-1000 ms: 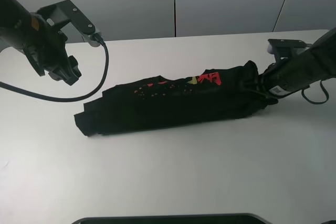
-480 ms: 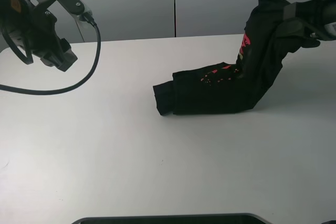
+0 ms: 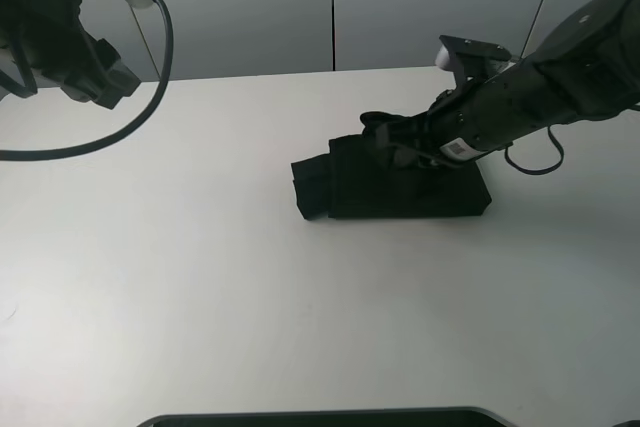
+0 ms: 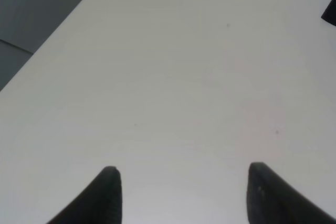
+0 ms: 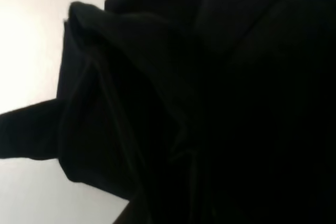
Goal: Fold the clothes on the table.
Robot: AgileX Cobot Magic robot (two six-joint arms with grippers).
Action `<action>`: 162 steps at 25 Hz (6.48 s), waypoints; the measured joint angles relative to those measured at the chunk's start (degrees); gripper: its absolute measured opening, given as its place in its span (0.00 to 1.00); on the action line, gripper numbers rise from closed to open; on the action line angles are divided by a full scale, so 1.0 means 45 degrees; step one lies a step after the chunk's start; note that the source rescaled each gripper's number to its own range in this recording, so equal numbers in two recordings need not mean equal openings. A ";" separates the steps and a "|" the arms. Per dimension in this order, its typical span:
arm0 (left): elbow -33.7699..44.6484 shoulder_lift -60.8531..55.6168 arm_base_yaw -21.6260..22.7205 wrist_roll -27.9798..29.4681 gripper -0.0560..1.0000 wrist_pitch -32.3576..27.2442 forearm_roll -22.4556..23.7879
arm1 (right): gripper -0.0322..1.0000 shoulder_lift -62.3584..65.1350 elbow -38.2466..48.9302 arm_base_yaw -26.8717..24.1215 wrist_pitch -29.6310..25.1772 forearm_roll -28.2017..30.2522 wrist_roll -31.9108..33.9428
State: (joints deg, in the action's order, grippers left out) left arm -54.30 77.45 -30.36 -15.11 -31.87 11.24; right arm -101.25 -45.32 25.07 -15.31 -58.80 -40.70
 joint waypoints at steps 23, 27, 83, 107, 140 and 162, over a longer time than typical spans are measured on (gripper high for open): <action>0.0000 -0.1558 0.0000 0.0000 0.69 -0.0218 -0.0082 | 0.78 -0.2255 -0.4241 0.2617 -0.3854 -0.3217 -0.5494; 0.0000 -0.2161 0.0000 0.0000 0.69 -0.0539 0.0098 | 0.78 -0.1734 -0.4241 0.2321 -0.3129 -0.0108 -0.2903; 0.0000 -0.6190 0.0000 0.0551 0.69 -0.2263 0.1226 | 0.73 -0.6161 -0.7169 0.4455 -0.3321 -0.1847 -0.3759; -0.0177 -1.0822 0.0000 0.4664 0.74 -0.2085 0.3398 | 0.92 0.4803 -0.8698 0.4455 -0.8768 1.8031 0.5979; -0.1884 -1.6138 0.0523 0.7182 0.86 -0.8511 0.4651 | 1.00 2.1294 -0.7932 -0.4842 -1.2158 2.1066 0.3271; 0.4979 -1.6116 0.4289 0.5465 0.86 -0.8140 -0.0573 | 1.00 2.2460 0.3111 -0.8258 -1.1555 1.0508 0.5181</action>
State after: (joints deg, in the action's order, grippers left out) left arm -31.90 4.93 -11.06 9.48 -68.51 8.66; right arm -0.18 -31.32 -12.09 -67.31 -11.51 -17.39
